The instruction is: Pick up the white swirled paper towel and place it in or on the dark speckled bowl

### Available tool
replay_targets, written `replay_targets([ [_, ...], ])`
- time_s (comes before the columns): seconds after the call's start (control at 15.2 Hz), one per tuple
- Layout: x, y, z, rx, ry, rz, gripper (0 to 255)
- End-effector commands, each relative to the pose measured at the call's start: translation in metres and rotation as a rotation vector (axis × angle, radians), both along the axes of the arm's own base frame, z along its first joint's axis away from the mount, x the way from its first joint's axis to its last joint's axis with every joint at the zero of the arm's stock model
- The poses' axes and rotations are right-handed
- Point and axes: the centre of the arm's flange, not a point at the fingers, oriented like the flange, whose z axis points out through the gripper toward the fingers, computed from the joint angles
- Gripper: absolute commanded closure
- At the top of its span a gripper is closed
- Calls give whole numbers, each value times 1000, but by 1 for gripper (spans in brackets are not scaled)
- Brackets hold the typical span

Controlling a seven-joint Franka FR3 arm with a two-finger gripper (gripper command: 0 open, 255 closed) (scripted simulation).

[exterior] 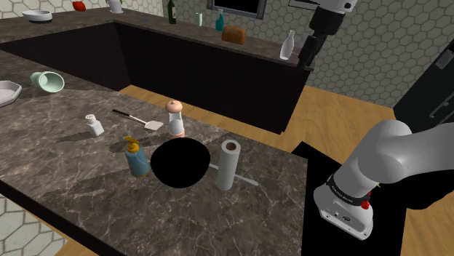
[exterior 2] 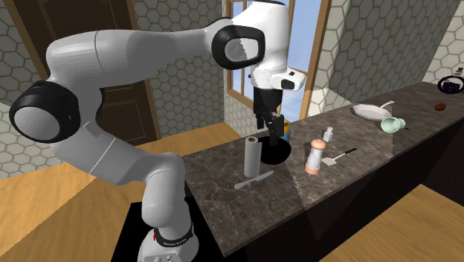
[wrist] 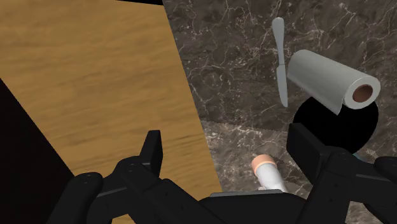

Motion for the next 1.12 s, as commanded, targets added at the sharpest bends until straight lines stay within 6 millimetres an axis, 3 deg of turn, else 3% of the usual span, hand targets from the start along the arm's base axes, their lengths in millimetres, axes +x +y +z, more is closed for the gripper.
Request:
replay_targets([
  [0.0,0,0,0,0,0,0,0],
  [1.06,44,174,-115,4,81,-25,0],
])
